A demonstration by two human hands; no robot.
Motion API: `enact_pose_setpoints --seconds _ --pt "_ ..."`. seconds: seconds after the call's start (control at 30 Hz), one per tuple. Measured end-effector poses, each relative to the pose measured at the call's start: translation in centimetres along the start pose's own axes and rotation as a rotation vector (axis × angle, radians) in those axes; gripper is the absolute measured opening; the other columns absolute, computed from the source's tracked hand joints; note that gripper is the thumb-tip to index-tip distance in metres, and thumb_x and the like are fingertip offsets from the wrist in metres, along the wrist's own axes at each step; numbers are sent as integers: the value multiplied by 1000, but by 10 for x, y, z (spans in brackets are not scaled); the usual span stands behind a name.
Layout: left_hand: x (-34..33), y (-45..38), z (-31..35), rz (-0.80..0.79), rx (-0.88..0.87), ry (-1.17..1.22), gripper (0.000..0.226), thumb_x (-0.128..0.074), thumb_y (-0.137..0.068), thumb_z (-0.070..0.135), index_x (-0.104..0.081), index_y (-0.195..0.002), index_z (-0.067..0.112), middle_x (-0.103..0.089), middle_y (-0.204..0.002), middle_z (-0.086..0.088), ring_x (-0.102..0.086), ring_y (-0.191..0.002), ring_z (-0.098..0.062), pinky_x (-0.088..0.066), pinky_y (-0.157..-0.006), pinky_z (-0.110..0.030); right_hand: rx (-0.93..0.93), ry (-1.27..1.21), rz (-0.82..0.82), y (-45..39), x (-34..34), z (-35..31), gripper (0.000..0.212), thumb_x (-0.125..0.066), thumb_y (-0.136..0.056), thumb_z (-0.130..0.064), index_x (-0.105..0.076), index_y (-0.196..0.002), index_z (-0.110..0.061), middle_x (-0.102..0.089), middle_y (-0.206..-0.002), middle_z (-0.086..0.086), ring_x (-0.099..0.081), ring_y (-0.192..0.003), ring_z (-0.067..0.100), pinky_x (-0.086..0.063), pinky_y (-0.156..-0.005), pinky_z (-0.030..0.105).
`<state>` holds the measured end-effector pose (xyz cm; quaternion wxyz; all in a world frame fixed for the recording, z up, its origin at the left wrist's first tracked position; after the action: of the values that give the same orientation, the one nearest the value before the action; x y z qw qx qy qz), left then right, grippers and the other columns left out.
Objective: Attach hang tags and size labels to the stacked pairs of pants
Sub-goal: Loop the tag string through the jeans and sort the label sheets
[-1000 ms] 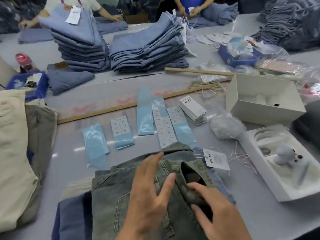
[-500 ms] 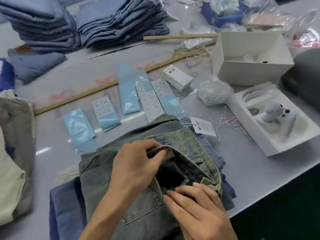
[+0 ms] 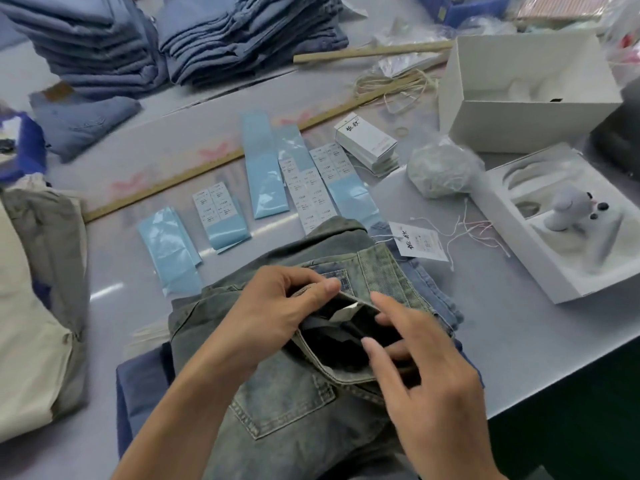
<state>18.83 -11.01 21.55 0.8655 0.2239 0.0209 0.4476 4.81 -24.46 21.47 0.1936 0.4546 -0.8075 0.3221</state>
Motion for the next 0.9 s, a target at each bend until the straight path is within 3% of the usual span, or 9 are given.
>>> enact_pose_setpoints --seconds 0.07,0.2,0.33,0.53,0.67,0.77,0.9 --pt "-2 1 0 22 -30 4 31 -71 -78 47 -79 -80 18 -76 -75 -3 -69 -70 -8 -54 -64 -19 24 41 3 -9 -4 2 39 -70 -90 -25 -69 -128 -18 -63 -111 -5 -64 -80 4 -61 -71 24" --pt "-2 5 -1 -8 -47 5 21 -83 -74 38 -78 -84 21 -76 -78 1 -69 -73 -5 -52 -66 -16 58 32 41 -17 -13 8 16 -72 -95 -18 -76 -109 -13 -60 -105 0 -62 -85 12 -58 -73 27" --pt "4 8 -2 -56 -51 -2 20 -86 -73 30 -77 -90 25 -77 -86 -2 -72 -78 -11 -57 -70 -22 164 -31 66 -13 -16 8 9 -72 -92 -10 -77 -95 -3 -66 -100 6 -64 -91 20 -55 -80 31" --pt "4 8 -5 -89 -68 9 18 -83 -76 24 -76 -93 24 -77 -87 -1 -71 -80 -11 -55 -72 -22 183 -81 78 -8 -17 12 9 -74 -88 -2 -74 -96 1 -71 -97 6 -67 -93 19 -55 -85 31" --pt "3 8 -5 -114 -81 -12 25 -86 -73 24 -75 -95 26 -76 -89 0 -71 -80 -10 -55 -73 -22 116 -102 17 -9 -16 15 24 -80 -82 -10 -73 -103 -5 -69 -102 0 -65 -97 17 -56 -84 36" --pt "3 8 -6 -110 -82 -4 26 -87 -72 24 -75 -95 25 -76 -88 -2 -70 -79 -11 -56 -73 -23 129 -95 -8 -11 -17 17 17 -78 -83 -9 -76 -99 -6 -70 -100 1 -67 -94 20 -56 -79 41" --pt "4 10 -7 -100 -76 19 26 -87 -72 23 -75 -95 25 -76 -88 -3 -70 -78 -12 -55 -70 -22 150 -143 -2 -11 -15 20 11 -73 -85 0 -75 -96 -2 -71 -97 3 -67 -93 19 -55 -81 36"
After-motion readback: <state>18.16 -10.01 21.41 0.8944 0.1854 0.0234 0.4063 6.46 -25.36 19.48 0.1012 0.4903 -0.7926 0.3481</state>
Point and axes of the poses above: each hand's wrist, its own y-axis away from the middle knuckle, its own x-axis out of the back of the hand, z = x × y, the point moved 3 cm from there along -y, towards the middle knuckle
